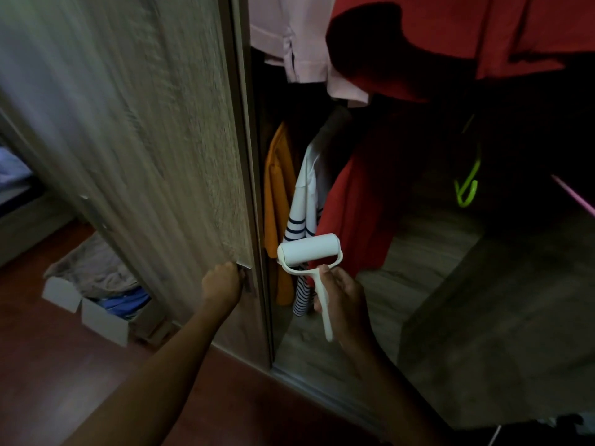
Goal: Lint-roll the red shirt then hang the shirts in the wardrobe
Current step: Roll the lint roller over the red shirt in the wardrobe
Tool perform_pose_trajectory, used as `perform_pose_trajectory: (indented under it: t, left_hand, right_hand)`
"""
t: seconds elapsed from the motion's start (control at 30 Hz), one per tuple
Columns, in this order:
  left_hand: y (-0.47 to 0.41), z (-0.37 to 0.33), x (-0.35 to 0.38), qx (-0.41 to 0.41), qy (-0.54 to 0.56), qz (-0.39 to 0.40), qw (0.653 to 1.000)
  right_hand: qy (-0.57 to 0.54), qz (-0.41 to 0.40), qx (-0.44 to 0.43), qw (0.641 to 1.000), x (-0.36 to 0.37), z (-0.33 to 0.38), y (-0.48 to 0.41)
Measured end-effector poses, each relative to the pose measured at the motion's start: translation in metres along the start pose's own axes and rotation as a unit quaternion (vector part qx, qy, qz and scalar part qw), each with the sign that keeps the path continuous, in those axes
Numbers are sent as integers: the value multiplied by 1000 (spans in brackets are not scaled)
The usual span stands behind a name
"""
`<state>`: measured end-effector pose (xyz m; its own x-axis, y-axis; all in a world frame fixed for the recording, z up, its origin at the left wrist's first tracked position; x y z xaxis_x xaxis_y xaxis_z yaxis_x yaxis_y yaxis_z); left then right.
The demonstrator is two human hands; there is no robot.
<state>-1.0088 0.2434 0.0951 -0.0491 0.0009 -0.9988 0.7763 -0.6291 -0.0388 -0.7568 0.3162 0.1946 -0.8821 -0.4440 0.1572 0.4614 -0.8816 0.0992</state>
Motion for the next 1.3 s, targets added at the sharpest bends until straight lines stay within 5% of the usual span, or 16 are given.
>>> perform_pose_trajectory:
  t: [0.23,0.43,0.6,0.83,1.03,1.3]
  left_hand:
    - [20,-32,-68,64,13,-18,998]
    - [54,-99,-150,169,298,-198,919]
    - [44,-150,-147,222,350,-142,899]
    - [41,-164,-132,92,491,0,866]
    - [51,-158,-130,38,508,19,861]
    - [60,-156,-133,-71,575,-10,815]
  right_hand:
    - [-81,-2,-73,994,-22,32,12]
    - [-105,-45,-96,989,-55,56,-10]
    - [-127,-25,-97,987,-69,59,-42]
    - [-156,48,-79,983,-63,85,-100]
    - [-203,117,-60,970,-57,82,-131]
    - [-54,113,148,981,-91,-32,-114]
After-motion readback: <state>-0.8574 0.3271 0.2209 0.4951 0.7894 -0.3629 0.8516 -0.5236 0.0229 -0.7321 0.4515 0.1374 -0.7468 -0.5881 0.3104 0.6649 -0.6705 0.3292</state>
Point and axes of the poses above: each hand's wrist, its own y-axis away from the middle knuckle, its own x-axis out of the palm, z = x × y, the point moved 2 cm from there along -y, towards the middle knuckle, and after that the axes turned 14 degrees about -y, right-handed, at the moved point
